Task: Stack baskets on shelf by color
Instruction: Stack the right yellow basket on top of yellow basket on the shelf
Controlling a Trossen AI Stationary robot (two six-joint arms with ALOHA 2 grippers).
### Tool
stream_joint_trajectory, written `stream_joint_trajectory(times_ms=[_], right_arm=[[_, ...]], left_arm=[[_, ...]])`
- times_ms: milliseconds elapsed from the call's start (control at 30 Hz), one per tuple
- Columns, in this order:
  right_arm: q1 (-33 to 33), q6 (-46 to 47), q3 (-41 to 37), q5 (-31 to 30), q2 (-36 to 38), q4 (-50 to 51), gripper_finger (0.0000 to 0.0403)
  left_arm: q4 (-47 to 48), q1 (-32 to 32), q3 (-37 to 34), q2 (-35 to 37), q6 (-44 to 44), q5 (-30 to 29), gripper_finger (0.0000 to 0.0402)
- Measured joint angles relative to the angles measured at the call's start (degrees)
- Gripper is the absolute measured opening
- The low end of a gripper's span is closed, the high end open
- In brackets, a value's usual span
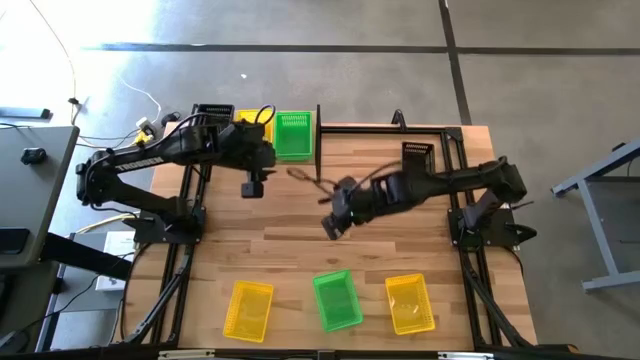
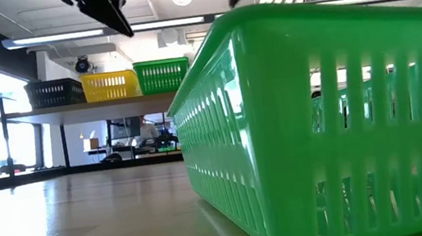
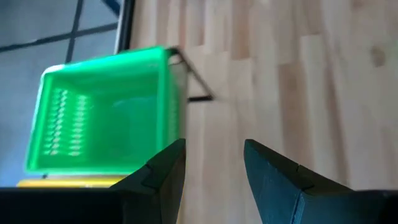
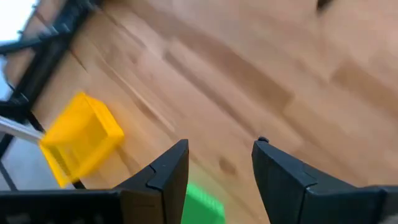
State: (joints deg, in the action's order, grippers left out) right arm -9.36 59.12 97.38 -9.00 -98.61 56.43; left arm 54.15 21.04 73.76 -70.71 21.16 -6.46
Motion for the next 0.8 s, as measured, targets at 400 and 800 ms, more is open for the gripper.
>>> stream_joint_trajectory(times_ms=[400, 800], right_arm=[[-12.4, 20.3, -8.3, 2.7, 0.0, 8.8, 0.0161], [-25.5, 35.6, -14.4, 7.7, 0.0, 17.1, 0.0161]], left_arm=[[0.5, -9.5, 0.0, 0.7, -7.8, 0.3, 0.0152], [-1.0, -19.2, 0.0, 0.7, -22.1, 0.2, 0.0154]])
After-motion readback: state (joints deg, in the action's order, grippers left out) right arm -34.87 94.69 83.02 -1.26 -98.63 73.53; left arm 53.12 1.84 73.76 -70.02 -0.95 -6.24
